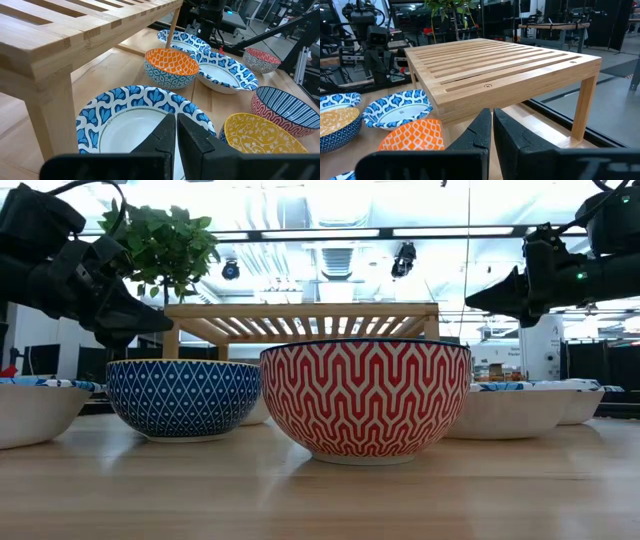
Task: Place and stack bowls onto a shelf
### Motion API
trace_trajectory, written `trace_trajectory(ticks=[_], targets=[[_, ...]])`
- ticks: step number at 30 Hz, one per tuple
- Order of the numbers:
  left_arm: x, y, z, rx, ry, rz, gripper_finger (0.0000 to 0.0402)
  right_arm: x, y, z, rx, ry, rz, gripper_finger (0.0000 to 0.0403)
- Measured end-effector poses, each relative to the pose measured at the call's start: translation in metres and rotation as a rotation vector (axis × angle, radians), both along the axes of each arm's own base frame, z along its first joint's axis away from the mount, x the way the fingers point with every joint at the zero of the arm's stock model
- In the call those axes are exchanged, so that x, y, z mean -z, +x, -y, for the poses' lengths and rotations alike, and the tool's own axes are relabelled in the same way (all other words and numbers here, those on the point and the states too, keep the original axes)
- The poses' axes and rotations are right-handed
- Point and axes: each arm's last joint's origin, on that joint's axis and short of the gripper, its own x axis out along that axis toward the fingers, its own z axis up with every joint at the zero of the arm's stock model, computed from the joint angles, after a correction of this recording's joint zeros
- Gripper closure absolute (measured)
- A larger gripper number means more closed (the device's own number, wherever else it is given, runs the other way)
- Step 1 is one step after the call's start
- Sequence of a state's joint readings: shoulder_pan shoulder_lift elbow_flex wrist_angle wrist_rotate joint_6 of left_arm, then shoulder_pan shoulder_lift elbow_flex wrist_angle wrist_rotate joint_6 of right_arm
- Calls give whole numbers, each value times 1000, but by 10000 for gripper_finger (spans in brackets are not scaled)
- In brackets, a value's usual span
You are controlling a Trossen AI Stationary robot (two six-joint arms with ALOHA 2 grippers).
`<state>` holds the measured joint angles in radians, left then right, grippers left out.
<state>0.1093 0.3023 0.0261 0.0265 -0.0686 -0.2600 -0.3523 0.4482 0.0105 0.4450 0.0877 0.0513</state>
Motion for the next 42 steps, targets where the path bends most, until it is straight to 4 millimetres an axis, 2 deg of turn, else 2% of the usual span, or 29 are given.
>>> trace_trajectory(ticks=[5,11,17,22,25,28,30,37,42], targets=[[0,0,0,6,27,-5,402,0,0,0,0,0,0,394],[-1,0,0,68,274,-43,402,0,0,0,0,-1,0,394],[-29,4,0,-15,-9,312,402,0,0,0,0,3,2,394],[-45,2,1,27,-64,486,402,0,0,0,6,89,43,394],[-49,2,1,30,-81,517,402,0,0,0,12,200,95,394],[-56,2,1,31,-80,539,402,0,0,-1,4,464,211,394],[-57,2,1,31,-80,541,402,0,0,-1,8,555,250,394],[-59,4,0,7,-114,534,402,0,4,-8,-69,599,236,394],[-63,9,2,51,-171,561,402,-8,6,-19,-158,571,294,394]])
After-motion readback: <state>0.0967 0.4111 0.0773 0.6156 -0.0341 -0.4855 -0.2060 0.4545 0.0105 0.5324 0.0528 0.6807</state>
